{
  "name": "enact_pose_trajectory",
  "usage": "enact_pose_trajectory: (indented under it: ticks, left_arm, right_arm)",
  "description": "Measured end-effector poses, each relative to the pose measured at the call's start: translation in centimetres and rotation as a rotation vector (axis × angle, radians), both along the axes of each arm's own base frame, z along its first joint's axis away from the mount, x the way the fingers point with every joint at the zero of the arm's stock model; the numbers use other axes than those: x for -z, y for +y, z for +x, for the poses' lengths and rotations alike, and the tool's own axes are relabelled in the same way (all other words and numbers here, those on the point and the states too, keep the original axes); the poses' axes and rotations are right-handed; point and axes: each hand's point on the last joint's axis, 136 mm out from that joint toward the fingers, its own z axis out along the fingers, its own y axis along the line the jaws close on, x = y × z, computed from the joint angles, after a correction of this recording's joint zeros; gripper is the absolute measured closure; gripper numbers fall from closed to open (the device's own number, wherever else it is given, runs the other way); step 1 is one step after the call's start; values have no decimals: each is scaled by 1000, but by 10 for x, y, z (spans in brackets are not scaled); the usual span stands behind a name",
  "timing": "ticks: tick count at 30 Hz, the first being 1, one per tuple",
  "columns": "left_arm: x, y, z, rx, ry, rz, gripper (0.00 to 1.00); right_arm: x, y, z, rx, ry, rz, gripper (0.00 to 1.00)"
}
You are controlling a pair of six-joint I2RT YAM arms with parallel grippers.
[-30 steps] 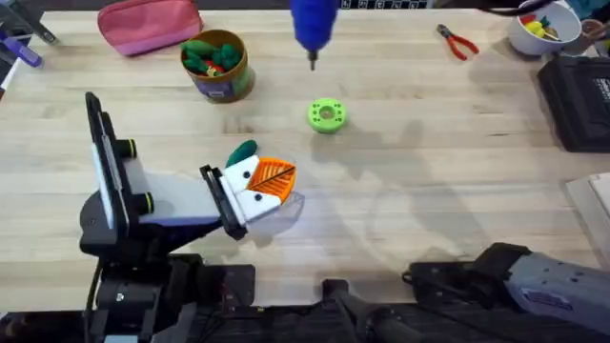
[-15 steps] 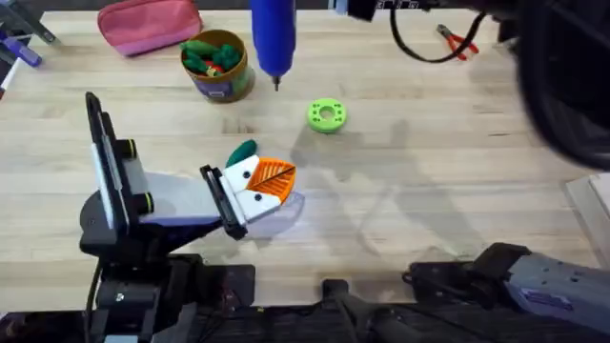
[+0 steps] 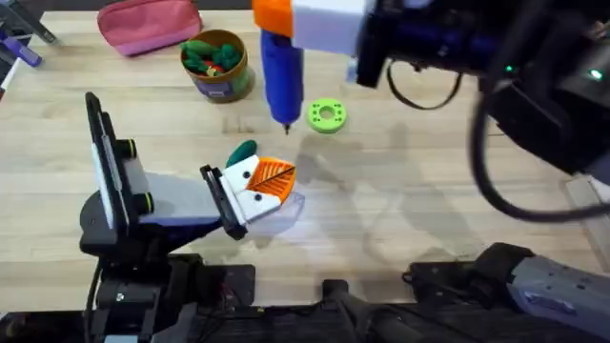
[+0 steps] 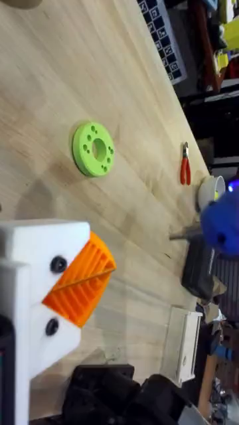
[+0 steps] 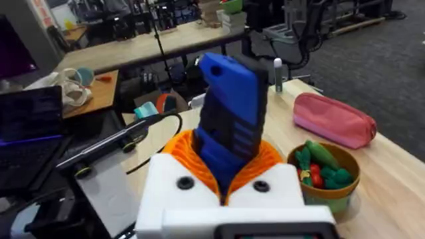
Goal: Pick up the gripper from the table and insert it into the empty holder that is missing its gripper. Then pick up a screw, insert it into the mounting hole, and use the screwdriver to tighten it. Finally, clean up the table by picking up the vegetable and placing it into the bucket.
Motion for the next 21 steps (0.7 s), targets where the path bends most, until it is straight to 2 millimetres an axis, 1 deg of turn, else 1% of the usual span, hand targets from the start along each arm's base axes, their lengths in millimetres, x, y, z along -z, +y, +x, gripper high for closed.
enact_pose_trajectory:
  ticks: [2, 4, 6, 8, 11, 15, 18, 21]
  left_arm:
    - [0, 0, 0, 0, 0, 0, 988]
    - [0, 0, 0, 0, 0, 0, 988]
    - [0, 0, 0, 0, 0, 0, 988]
    - [0, 0, 0, 0, 0, 0, 988]
    - [0, 0, 0, 0, 0, 0, 988]
    - [0, 0, 0, 0, 0, 0, 988]
    - [0, 0, 0, 0, 0, 0, 988]
    - [0, 0, 0, 0, 0, 0, 988]
  right_arm:
    - [-5, -6, -8, -3, -24, 10, 990]
    - [-15, -10, -17, -20, -70, 23, 990]
    - [-27, -12, -27, -53, -125, 45, 990]
    - [-34, -12, -36, -89, -167, 61, 990]
    - [-36, -8, -43, -140, -195, 69, 990]
    - [-33, 5, -50, -200, -215, 79, 990]
    - [-31, 15, -61, -271, -250, 87, 990]
    - [-29, 21, -74, -339, -278, 92, 990]
